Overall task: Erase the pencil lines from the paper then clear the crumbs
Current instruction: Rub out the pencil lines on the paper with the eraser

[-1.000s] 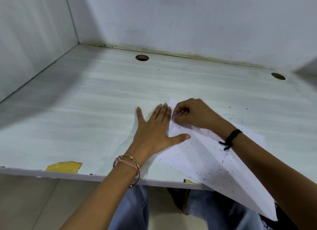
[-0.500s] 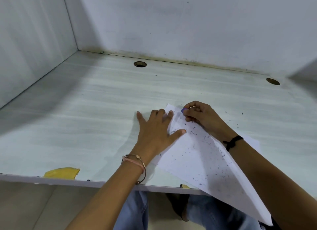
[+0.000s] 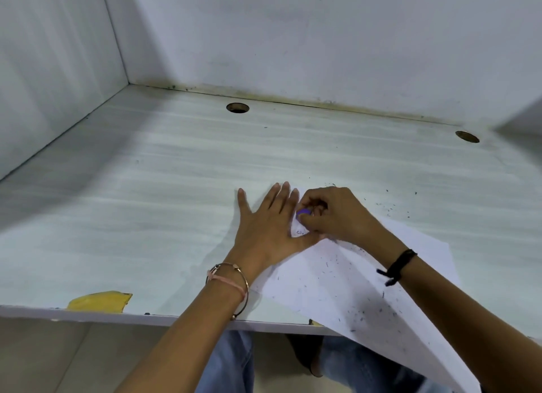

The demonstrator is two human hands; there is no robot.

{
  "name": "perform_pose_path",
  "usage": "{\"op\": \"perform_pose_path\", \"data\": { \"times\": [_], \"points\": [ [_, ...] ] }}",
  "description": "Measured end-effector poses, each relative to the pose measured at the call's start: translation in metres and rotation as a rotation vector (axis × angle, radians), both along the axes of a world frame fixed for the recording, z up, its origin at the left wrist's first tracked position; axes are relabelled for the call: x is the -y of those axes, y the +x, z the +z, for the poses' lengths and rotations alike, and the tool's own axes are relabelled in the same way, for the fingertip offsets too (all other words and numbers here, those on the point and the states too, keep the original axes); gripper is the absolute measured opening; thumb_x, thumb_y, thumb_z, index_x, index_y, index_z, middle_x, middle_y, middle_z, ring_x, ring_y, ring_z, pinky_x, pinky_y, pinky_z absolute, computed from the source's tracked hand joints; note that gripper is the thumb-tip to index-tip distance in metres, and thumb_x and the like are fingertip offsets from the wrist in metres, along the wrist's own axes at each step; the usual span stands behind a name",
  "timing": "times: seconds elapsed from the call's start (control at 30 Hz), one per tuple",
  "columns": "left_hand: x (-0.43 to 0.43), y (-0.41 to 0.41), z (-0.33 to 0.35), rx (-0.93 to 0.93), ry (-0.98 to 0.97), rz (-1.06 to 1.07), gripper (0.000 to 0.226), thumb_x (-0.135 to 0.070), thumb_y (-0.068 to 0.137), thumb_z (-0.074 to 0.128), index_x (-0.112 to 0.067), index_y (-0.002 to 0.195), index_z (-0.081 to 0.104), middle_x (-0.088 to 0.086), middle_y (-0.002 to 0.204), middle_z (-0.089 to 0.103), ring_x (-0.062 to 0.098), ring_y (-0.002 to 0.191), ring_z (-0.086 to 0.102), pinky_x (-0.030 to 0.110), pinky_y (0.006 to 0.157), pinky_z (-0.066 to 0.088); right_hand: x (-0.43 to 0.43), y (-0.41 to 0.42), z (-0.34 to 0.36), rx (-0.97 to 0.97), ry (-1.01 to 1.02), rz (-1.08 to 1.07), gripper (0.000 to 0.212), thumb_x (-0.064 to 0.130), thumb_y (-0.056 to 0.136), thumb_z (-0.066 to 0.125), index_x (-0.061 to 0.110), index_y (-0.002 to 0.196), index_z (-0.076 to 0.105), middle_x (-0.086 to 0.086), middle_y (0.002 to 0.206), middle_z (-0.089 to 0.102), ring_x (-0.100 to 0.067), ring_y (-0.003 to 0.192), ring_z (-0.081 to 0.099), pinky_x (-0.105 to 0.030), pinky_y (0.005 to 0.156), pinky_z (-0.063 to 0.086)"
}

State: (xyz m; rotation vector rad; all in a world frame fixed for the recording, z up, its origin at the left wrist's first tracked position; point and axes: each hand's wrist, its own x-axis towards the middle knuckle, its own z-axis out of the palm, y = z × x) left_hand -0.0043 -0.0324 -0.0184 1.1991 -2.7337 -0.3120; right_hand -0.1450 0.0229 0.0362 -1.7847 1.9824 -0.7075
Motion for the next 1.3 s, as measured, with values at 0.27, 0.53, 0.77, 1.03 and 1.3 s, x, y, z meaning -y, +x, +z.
{"op": "perform_pose_path", "data": {
  "times": [0.27, 0.53, 0.77, 1.03, 1.3],
  "points": [
    [-0.002, 0.001, 0.002, 0.0, -0.005, -0.001, 0.1, -0.087, 0.08, 0.019, -0.026, 0.157, -0.001, -0.007, 0.164, -0.01, 0.006, 0.148, -0.014, 0.067, 0.11, -0.016, 0.033, -0.02, 0.012, -0.103, 0.047, -0.156, 0.011, 0.008, 0.079, 0.062, 0.01, 0.08, 0.073, -0.002, 0.076, 0.069, -0.015, 0.067, 0.061, -0.017, 0.055, 0.045],
    [-0.001, 0.001, 0.001, -0.014, -0.008, 0.004, 0.099, -0.086, 0.081, 0.019, -0.026, 0.157, 0.0, -0.007, 0.164, -0.008, 0.006, 0.149, -0.013, 0.067, 0.11, -0.016, 0.032, -0.023, 0.014, -0.082, 0.047, -0.157, 0.008, 0.014, 0.081, 0.066, 0.011, 0.083, 0.074, -0.006, 0.079, 0.07, -0.011, 0.063, 0.057, -0.018, 0.057, 0.043],
    [0.0, 0.001, 0.0, -0.026, -0.012, -0.005, 0.099, -0.086, 0.081, 0.019, -0.025, 0.157, -0.001, -0.006, 0.164, -0.007, 0.006, 0.149, -0.012, 0.068, 0.109, -0.015, 0.018, -0.004, 0.01, -0.086, 0.134, -0.024, 0.006, 0.017, 0.08, 0.068, 0.016, 0.081, 0.073, 0.003, 0.074, 0.068, -0.008, 0.064, 0.057, -0.016, 0.059, 0.042],
    [-0.001, 0.001, 0.001, -0.027, -0.015, -0.007, 0.1, -0.086, 0.08, 0.019, -0.024, 0.157, 0.0, -0.006, 0.164, -0.007, 0.006, 0.149, -0.012, 0.068, 0.11, -0.016, 0.025, -0.013, 0.015, -0.116, 0.148, -0.071, 0.007, 0.016, 0.081, 0.067, 0.014, 0.082, 0.073, 0.006, 0.07, 0.065, -0.007, 0.062, 0.055, -0.013, 0.055, 0.041],
    [-0.001, 0.001, 0.001, -0.044, 0.002, 0.01, 0.104, -0.087, 0.08, 0.022, -0.02, 0.157, 0.001, -0.007, 0.164, -0.006, 0.004, 0.149, -0.011, 0.067, 0.11, -0.015, 0.039, -0.029, 0.016, -0.122, 0.073, -0.158, 0.007, 0.016, 0.083, 0.066, 0.012, 0.084, 0.072, -0.007, 0.086, 0.071, -0.013, 0.07, 0.059, -0.017, 0.058, 0.042]
  ]
}}
